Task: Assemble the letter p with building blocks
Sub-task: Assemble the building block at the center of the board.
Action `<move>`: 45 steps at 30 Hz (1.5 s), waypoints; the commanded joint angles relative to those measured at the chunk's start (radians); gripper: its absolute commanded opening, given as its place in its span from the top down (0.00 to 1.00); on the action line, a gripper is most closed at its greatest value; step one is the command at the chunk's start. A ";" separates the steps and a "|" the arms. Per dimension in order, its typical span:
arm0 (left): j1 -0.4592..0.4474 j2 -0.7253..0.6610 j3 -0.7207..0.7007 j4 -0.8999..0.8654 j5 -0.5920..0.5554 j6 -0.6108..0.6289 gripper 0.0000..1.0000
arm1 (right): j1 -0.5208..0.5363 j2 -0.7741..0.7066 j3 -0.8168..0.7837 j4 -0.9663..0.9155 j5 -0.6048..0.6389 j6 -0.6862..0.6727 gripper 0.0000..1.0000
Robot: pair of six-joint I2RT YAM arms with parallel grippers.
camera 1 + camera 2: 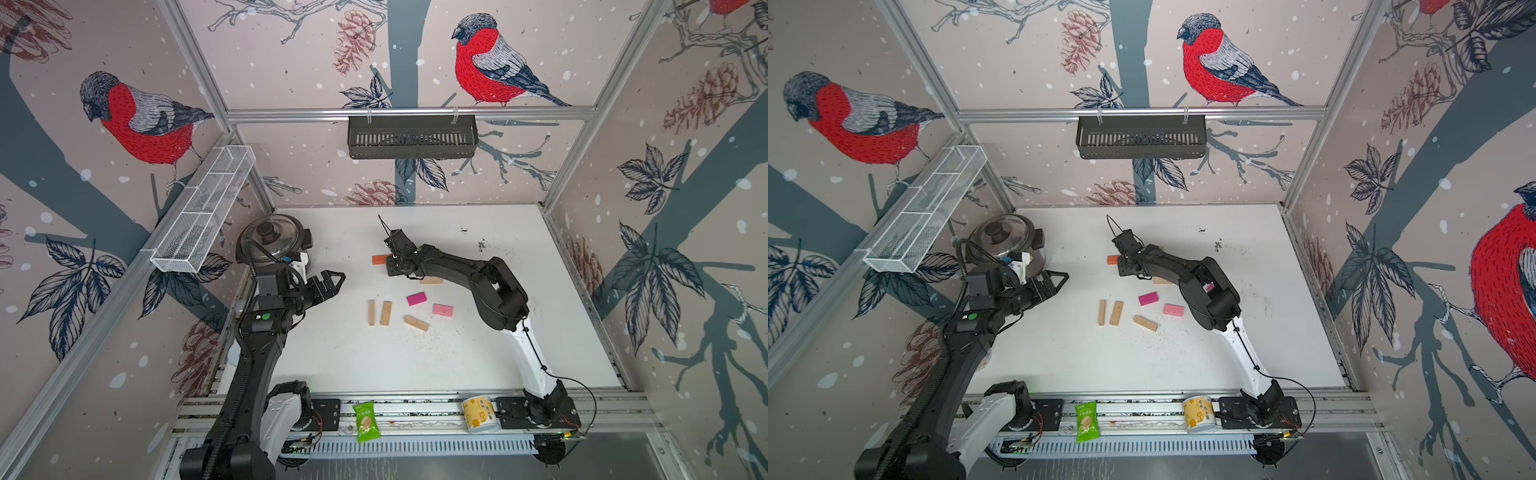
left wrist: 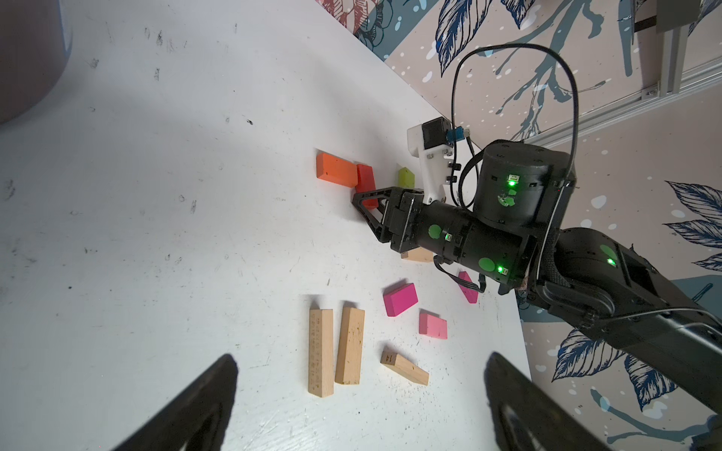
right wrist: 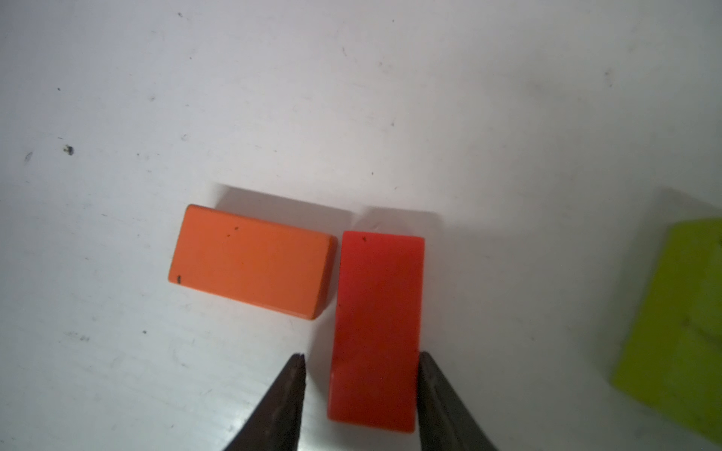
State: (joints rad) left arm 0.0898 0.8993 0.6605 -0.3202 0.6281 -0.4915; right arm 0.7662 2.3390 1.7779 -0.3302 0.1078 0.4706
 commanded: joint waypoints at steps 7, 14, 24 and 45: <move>0.002 -0.003 0.000 0.030 0.014 0.002 0.03 | -0.014 -0.014 -0.025 -0.088 -0.134 0.000 0.37; 0.002 -0.005 0.000 0.030 0.013 0.000 0.03 | -0.065 -0.052 -0.061 -0.032 -0.253 -0.011 0.24; 0.003 -0.002 0.000 0.031 0.013 0.001 0.03 | -0.137 -0.042 -0.045 0.016 -0.407 -0.034 0.09; 0.004 0.003 -0.001 0.031 0.011 0.000 0.03 | -0.166 0.076 0.081 0.004 -0.540 -0.042 0.00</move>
State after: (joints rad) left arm 0.0906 0.9028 0.6605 -0.3202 0.6273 -0.4919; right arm 0.5938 2.4001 1.8698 -0.2306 -0.4194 0.4164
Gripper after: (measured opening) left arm 0.973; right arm 0.995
